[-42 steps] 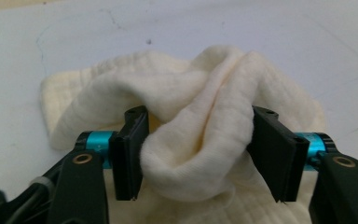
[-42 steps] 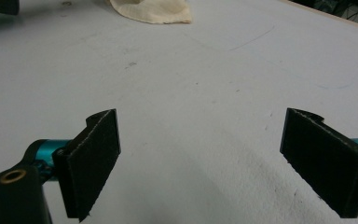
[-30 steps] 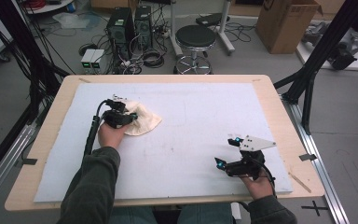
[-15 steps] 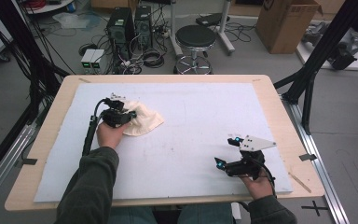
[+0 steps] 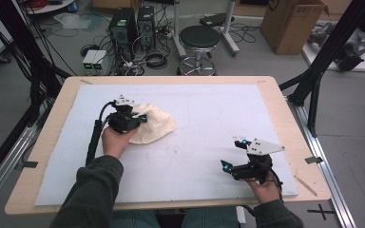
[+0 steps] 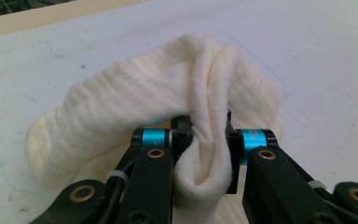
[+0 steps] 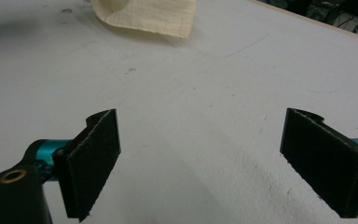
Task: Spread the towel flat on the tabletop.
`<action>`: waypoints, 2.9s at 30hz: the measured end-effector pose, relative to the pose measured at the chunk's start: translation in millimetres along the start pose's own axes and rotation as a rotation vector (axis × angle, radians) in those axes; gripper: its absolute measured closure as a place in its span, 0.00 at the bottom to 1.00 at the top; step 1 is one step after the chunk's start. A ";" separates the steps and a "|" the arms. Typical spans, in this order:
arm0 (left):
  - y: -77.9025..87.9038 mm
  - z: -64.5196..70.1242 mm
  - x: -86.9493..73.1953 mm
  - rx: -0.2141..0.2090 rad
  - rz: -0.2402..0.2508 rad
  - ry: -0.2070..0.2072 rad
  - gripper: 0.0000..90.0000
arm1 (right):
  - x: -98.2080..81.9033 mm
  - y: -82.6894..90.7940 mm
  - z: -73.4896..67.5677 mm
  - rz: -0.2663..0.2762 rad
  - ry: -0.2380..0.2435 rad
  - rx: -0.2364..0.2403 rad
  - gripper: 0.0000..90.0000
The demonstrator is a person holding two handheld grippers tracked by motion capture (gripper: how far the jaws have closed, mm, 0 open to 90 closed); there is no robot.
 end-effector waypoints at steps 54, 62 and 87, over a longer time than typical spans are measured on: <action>-22.6 61.8 -10.6 -0.154 0.027 -0.034 0.45 | -4.6 -3.7 -3.0 -0.025 0.008 0.015 0.13; 9.8 41.7 -16.1 -0.132 0.056 -0.051 0.43 | -4.0 -6.7 -2.1 -0.028 -0.004 0.026 0.13; -0.7 8.0 -60.5 -0.106 -0.137 -0.077 0.65 | 27.0 -70.3 28.6 -0.101 -0.042 0.081 0.53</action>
Point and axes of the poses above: each handheld gripper's, and its own axes: y roughly backward along the jaws, x roughly out of its top, z roughly to its right, the point moved 2 cm from there along -y, roughly forward along the jaws, and after that the axes turned 6 degrees about z, right-handed, at the moved point
